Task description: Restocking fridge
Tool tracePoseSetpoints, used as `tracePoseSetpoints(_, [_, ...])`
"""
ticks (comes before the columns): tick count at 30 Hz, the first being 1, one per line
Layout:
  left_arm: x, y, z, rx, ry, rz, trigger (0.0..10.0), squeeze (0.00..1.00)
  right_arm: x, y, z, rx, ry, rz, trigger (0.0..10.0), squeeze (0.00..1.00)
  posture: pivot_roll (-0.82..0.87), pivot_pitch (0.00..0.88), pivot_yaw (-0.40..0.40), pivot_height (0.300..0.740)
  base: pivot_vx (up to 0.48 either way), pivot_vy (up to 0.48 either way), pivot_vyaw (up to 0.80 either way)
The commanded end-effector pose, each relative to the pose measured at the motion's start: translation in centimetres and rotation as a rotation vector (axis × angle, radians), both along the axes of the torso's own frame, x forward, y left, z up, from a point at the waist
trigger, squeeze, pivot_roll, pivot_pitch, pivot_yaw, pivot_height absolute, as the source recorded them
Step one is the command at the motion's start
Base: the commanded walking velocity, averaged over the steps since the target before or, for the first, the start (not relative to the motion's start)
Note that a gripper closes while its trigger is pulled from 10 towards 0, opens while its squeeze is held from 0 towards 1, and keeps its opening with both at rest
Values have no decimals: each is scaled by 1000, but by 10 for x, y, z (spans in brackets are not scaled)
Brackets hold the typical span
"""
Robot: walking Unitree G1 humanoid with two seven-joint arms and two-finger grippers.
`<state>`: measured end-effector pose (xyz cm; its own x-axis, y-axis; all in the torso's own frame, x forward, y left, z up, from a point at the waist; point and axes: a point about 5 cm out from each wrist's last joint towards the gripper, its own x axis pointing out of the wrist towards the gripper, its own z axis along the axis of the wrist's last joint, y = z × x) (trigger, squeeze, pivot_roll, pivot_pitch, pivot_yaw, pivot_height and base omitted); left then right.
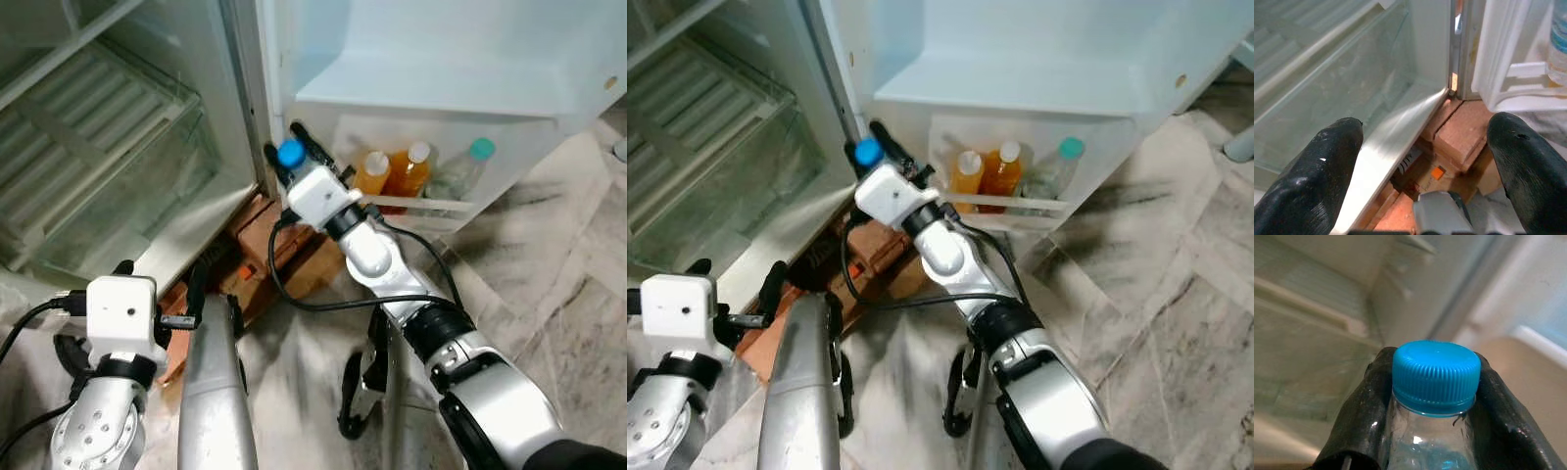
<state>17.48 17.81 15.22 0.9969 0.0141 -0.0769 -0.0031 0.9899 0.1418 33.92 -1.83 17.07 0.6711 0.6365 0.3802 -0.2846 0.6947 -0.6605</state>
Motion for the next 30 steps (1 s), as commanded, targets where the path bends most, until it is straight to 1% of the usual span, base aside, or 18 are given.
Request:
tracePoseSetpoints(1, [-6,0,2,4,15,7,10000,0,3,-9,-20,-87,26,-53,10000,0,325,453,-35,557,0,0,0])
tracePoseSetpoints(4, [-10,0,4,6,22,10,10000,0,2,-10,-25,-157,-22,-53,10000,0,329,464,-36,557,0,0,0])
tracePoseSetpoints(5, [-11,0,5,8,25,12,10000,0,3,-10,-20,-158,-65,-49,10000,0,333,469,-37,557,0,0,0])
tracePoseSetpoints(6, [-11,0,5,8,25,12,10000,0,3,-10,-20,-158,-65,-49,10000,0,333,469,-37,557,0,0,0])
tracePoseSetpoints(9, [-12,1,7,9,30,15,10000,0,6,-7,-6,-116,-133,-44,10000,0,328,472,-37,557,0,0,0])
tracePoseSetpoints(11, [-11,0,7,9,31,16,10000,0,6,-4,9,-116,-245,-35,10000,0,325,472,-39,557,0,0,0])
tracePoseSetpoints(12, [-11,0,7,9,31,16,10000,0,6,-4,9,-116,-245,-35,10000,0,325,472,-39,557,0,0,0])
tracePoseSetpoints(13, [-10,-1,7,8,32,16,10000,0,8,-3,21,-101,-325,-44,10000,0,322,474,-38,557,0,0,0])
tracePoseSetpoints(16, [-10,-1,8,7,33,17,10000,0,11,-4,32,-75,-369,-53,10000,0,322,474,-38,557,0,0,0])
tracePoseSetpoints(17, [-11,-1,8,6,36,16,10000,0,14,-5,43,-54,-401,-68,10000,0,321,474,-39,557,0,0,0])
tracePoseSetpoints(19, [-12,-2,7,6,40,16,10000,0,16,-7,52,-26,-418,-80,10000,0,321,472,-40,557,0,0,0])
tracePoseSetpoints(22, [-12,-2,7,5,42,18,10000,0,18,-7,44,-31,-374,-97,10000,0,321,471,-42,557,0,0,0])
tracePoseSetpoints(23, [-11,-2,7,4,42,17,10000,0,18,-8,33,-42,-317,-110,10000,0,323,472,-43,557,0,0,0])
tracePoseSetpoints(25, [-11,-2,7,4,42,17,10000,0,18,-9,30,-45,-307,-114,10000,0,323,472,-43,557,0,0,0])
tracePoseSetpoints(26, [-11,-3,8,3,43,16,10000,0,20,-13,13,-37,-176,-152,10000,0,328,479,-42,557,0,0,0])
tracePoseSetpoints(28, [-12,-3,8,2,45,15,10000,0,21,-18,-6,-8,-6,-200,10000,0,332,483,-42,557,0,0,0])
tracePoseSetpoints(29, [-13,-4,8,3,49,14,10000,0,21,-24,-23,21,128,-245,10000,0,336,487,-40,557,0,0,0])
tracePoseSetpoints(30, [-13,-4,8,3,50,14,10000,0,21,-26,-28,26,161,-254,10000,0,338,489,-39,557,0,0,0])
